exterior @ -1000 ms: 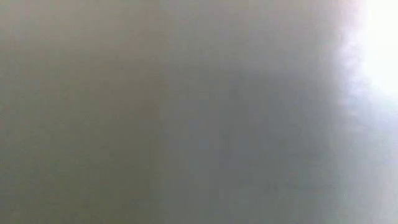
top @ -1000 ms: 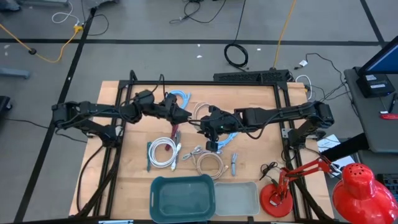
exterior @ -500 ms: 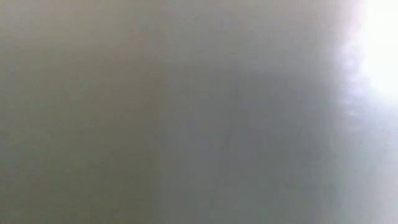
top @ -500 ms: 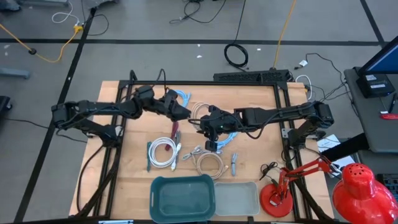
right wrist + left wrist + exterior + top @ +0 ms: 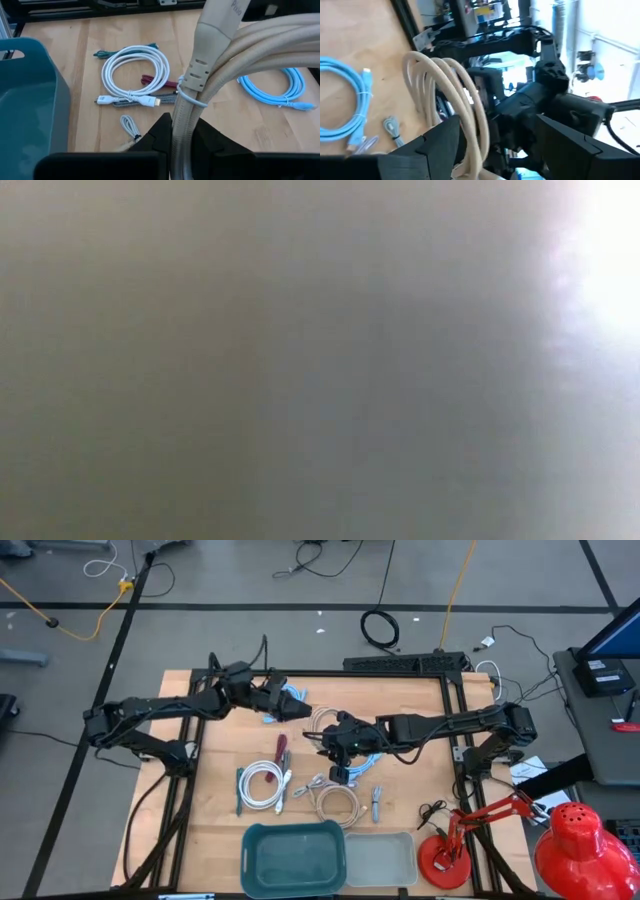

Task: Pick & Place USB Port
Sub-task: Put the top large brown charger cable into the dark blue bin

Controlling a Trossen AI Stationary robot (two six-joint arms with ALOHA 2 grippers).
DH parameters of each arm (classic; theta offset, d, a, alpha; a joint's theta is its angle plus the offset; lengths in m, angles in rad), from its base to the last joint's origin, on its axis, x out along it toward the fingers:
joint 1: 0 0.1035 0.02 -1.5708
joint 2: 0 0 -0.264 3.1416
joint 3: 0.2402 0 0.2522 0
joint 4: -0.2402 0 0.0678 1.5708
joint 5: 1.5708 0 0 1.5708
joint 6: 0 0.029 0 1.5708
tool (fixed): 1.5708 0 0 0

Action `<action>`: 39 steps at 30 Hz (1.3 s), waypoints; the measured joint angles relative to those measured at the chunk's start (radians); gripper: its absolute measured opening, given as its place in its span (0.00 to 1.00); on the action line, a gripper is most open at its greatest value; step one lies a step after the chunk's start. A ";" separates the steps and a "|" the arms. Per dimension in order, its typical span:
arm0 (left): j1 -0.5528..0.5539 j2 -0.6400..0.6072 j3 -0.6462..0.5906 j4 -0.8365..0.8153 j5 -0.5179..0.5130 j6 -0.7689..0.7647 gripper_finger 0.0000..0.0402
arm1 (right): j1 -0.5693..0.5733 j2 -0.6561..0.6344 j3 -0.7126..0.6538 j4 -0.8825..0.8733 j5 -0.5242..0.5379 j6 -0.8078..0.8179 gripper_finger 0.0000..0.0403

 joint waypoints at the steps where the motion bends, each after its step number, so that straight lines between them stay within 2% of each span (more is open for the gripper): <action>1: 0.000 0.001 0.013 -0.037 0.004 0.016 0.65 | 0.000 0.000 0.000 0.001 0.000 0.000 0.06; 8: -0.001 0.001 0.067 -0.264 0.009 0.132 0.65 | 0.000 0.000 0.000 0.001 0.000 0.000 0.06; 19: -0.001 0.011 0.068 -0.260 -0.002 0.135 0.65 | 0.000 0.000 -0.001 0.016 0.000 0.000 0.06; 24: -0.009 0.045 0.071 -0.185 0.007 0.106 0.65 | 0.000 0.000 -0.001 0.022 0.000 0.000 0.06; 36: -0.087 0.230 0.277 -0.198 0.086 0.128 0.65 | 0.000 0.010 -0.002 0.027 0.007 0.001 0.08; 39: -0.076 0.234 0.286 -0.222 0.112 0.134 0.59 | 0.000 0.010 -0.002 0.021 0.007 0.004 0.08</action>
